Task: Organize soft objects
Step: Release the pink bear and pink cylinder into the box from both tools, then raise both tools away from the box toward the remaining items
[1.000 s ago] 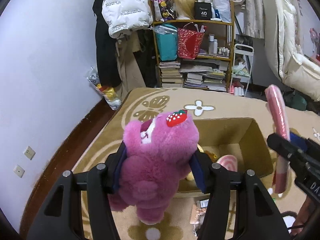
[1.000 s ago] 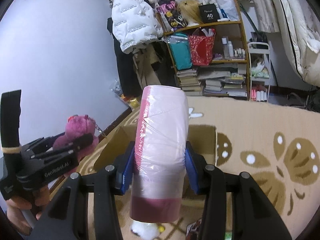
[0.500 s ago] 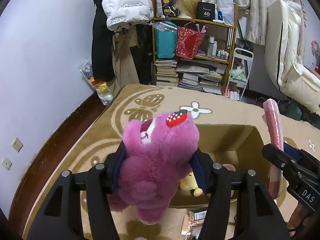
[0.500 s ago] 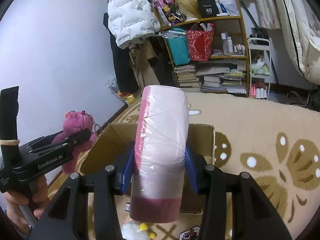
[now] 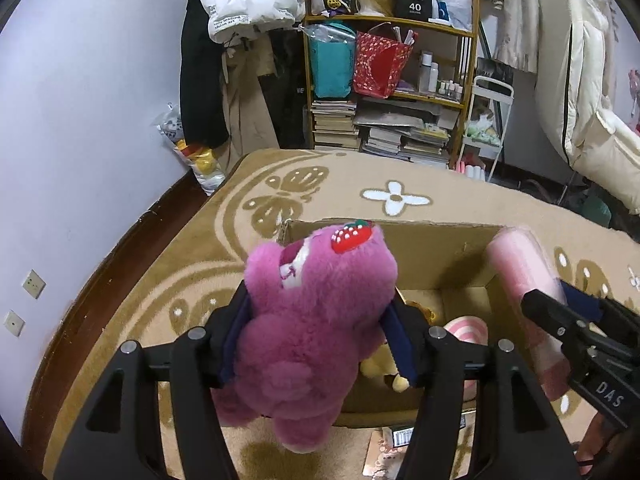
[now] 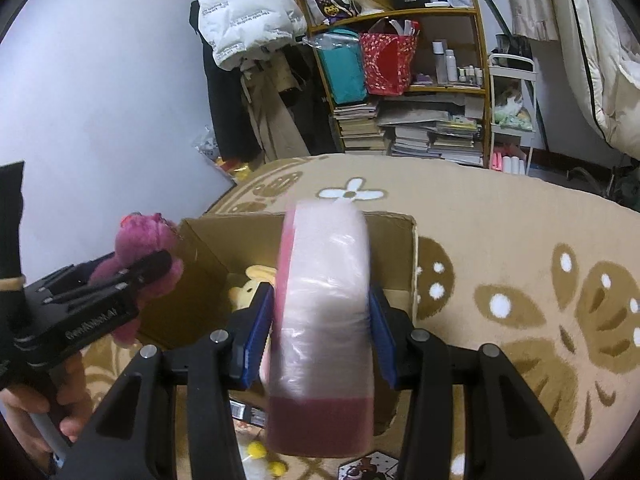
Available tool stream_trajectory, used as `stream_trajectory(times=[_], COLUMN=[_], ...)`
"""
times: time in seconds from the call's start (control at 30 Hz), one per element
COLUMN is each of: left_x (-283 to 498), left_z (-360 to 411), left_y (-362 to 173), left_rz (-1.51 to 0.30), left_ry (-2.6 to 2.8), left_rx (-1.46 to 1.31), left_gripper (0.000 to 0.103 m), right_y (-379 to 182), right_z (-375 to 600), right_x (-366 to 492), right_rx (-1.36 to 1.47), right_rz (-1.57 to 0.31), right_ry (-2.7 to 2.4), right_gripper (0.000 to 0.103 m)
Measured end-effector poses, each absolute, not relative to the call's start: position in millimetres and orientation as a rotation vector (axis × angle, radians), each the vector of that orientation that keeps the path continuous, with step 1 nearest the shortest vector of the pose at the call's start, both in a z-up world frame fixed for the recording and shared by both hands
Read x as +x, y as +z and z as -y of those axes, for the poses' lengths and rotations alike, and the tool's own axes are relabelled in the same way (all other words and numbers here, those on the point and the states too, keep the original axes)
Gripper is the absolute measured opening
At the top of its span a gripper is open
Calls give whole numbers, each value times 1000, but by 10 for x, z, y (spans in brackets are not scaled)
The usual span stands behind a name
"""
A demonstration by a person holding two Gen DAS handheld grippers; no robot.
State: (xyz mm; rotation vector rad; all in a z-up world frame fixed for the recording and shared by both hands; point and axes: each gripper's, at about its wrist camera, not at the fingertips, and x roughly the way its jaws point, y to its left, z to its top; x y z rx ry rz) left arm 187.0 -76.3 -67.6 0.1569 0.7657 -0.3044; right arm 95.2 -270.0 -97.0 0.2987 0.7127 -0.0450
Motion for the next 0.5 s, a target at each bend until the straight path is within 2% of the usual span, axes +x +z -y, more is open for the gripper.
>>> stream_trajectory(times=[0.07,0.17,0.27,0.37,0.43,0.5], left_x=[1881,1880,1850,1780,1729,1688], left_z=[745,705,687,676,672,663], left_y=[-687,-685,-624,-532,-465,-417], left_rz=[-769,-768,-747,-723,-700,-694], left_ry=[-304,-295,-287,-303,-298,-286], left_rx=[142,131,136,157,173,176], left_gripper=[64,73,83,92,98,99], right_y=[-969,-948,-933,-903,-868,-826], right_z=[2716,2732,2729,2708,2698,2707], right_x=[951,932,916,873,841,788], right_rx=[307,318,319,318,322,332], right_rz=[-713,-705,-703,-700,-698,-681], right_ry=[-48,-57,-61,-62,-61,-65], right_gripper=[49,51,65,70,76,80])
